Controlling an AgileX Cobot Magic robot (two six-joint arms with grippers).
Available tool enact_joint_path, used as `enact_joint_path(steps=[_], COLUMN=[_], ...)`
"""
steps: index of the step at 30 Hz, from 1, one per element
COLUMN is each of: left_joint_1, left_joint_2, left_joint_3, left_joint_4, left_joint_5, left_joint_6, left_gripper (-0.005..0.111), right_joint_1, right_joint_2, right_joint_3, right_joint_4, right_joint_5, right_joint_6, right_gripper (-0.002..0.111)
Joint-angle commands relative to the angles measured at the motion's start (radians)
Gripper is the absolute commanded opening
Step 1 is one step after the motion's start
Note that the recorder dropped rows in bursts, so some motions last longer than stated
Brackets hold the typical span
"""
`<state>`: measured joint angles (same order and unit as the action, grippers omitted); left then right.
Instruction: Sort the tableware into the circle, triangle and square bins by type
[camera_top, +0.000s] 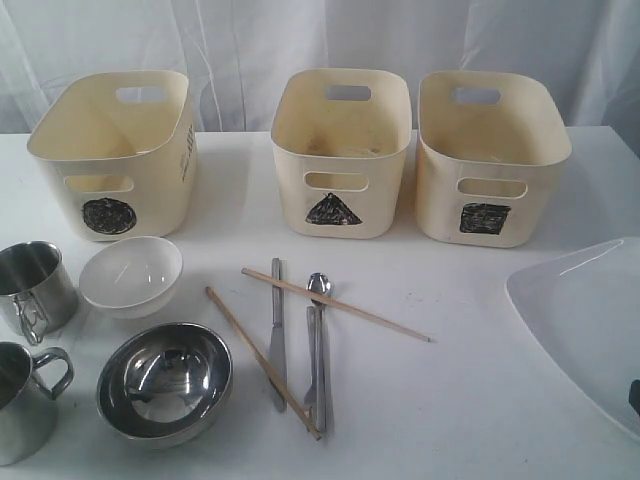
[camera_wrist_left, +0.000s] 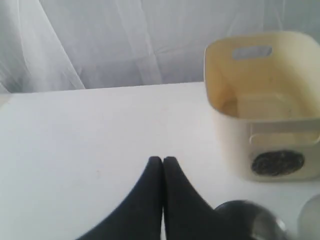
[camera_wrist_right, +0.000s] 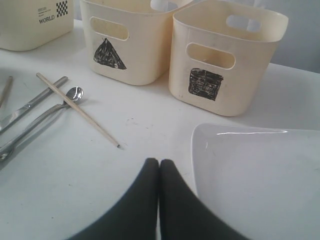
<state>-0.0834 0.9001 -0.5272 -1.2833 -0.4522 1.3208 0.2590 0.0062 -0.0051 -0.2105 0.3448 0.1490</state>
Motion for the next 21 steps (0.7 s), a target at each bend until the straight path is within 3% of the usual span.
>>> enact_joint_path(steps=[1,2,5,6,9,11,18,21], left_joint_1=[0.002,0.002,0.002,0.002,0.002,0.002,0.002,0.002], left_joint_2=[-0.002,-0.002,-0.002,-0.002,-0.002,-0.004,-0.004,-0.004], left_joint_3=[0.008,0.008,0.008,0.008,0.008,0.008,0.010,0.010], left_joint_4=[-0.223,-0.246,-0.241,-0.264,-0.360,-0.460,-0.461,-0.237], left_joint_5=[0.110,0.121,0.042,-0.017,-0.246,-0.326,-0.147,-0.050], left_joint_6=[0.705,0.798,0.786,0.713,0.304,0.004,-1.006,-1.240], left_gripper=[0.000,0.000,0.000,0.000,0.000,0.000,0.000,0.000], right_joint_1=[0.002,0.002,0.002,0.002,0.002,0.002,0.002,0.002], right_joint_2=[-0.006,-0.006,-0.006,-0.006,-0.006,-0.006,-0.006,-0.006], right_joint_3=[0.005,0.005,0.005,0.005,0.005,0.005,0.005,0.005], right_joint_4=[-0.001,-0.001,-0.001,-0.001,-0.001,-0.001,-0.001,-0.001], right_joint_5=[-0.002,-0.002,-0.002,-0.002,-0.002,-0.002,-0.002,-0.002], right_joint_6=[0.005,0.005,0.005,0.005,0.005,0.005,0.005,0.005], right_gripper=[0.000,0.000,0.000,0.000,0.000,0.000,0.000,0.000])
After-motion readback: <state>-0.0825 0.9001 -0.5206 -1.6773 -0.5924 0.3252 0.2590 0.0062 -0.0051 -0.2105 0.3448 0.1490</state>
